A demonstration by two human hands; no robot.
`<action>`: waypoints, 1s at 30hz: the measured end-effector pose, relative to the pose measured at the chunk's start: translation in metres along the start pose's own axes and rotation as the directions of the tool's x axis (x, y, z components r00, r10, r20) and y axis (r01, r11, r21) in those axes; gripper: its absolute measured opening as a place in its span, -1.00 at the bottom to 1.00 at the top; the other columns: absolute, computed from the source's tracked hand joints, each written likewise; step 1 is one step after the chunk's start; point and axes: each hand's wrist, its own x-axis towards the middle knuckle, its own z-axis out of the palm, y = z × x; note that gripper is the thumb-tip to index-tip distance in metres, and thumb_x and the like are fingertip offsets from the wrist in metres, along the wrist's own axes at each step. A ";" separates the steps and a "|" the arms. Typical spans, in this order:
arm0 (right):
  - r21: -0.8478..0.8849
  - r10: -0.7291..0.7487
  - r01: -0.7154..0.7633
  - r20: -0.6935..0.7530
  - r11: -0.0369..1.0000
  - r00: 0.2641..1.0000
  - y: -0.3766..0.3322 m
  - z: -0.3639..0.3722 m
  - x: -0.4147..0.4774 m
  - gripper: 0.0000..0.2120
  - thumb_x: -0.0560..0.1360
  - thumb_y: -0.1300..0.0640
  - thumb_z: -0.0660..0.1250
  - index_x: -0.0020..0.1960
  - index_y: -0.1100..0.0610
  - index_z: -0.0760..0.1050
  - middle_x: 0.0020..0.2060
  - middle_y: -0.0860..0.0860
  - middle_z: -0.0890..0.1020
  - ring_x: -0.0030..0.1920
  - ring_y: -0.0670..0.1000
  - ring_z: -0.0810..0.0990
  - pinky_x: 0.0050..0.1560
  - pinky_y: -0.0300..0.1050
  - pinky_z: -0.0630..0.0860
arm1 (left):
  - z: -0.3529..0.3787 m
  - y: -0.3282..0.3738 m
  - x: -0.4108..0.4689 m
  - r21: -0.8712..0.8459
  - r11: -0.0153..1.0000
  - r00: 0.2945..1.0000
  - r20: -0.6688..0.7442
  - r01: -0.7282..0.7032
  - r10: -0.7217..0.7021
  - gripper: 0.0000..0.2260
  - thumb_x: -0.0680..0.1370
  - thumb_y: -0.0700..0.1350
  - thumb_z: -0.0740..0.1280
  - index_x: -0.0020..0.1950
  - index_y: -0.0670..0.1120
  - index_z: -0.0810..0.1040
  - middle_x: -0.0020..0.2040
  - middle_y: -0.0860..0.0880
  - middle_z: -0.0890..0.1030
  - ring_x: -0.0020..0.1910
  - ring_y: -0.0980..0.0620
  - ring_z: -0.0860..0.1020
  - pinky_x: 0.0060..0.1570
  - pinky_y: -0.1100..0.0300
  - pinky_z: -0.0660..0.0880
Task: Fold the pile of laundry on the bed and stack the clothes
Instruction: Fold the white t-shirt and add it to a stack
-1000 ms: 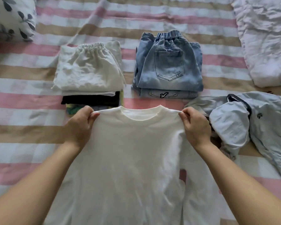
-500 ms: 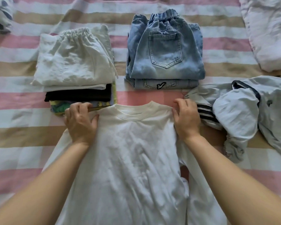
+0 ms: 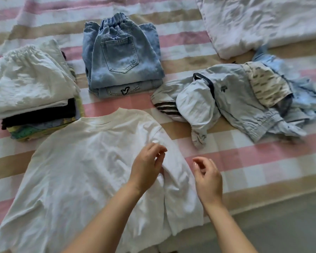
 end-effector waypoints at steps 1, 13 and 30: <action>-0.026 0.047 -0.047 0.017 0.999 0.999 0.011 -0.005 -0.009 -0.88 0.50 0.25 0.30 0.02 0.16 0.55 -0.12 -0.06 0.53 -0.04 0.04 0.54 -0.08 -0.11 0.49 | 0.008 0.004 -0.001 0.027 1.000 0.999 0.040 -0.012 0.011 -0.90 0.50 -0.33 0.30 -0.06 -0.22 0.59 -0.11 -0.10 0.58 -0.18 -0.06 0.52 -0.19 0.04 0.51; -0.136 0.229 -0.210 0.138 0.968 0.964 0.052 -0.009 -0.053 -0.82 0.49 -0.05 0.31 -0.15 0.06 0.46 -0.23 -0.12 0.45 -0.09 -0.02 0.44 -0.06 -0.12 0.39 | 0.061 -0.005 0.050 0.520 0.780 0.866 0.498 -0.348 0.055 -0.79 0.54 -0.15 0.27 0.18 -0.03 0.50 0.22 -0.04 0.40 0.20 -0.04 0.38 -0.20 0.16 0.35; -0.186 0.129 -0.147 -0.105 0.972 0.986 0.119 -0.088 0.071 -0.80 0.46 0.03 0.38 -0.02 0.15 0.53 -0.12 0.08 0.64 -0.11 0.15 0.57 -0.20 -0.03 0.43 | 0.111 0.025 0.055 -0.015 0.997 0.997 -0.021 0.079 -0.079 -0.80 0.45 -0.38 0.32 0.05 -0.32 0.44 0.13 -0.21 0.40 -0.01 -0.10 0.45 0.01 0.23 0.39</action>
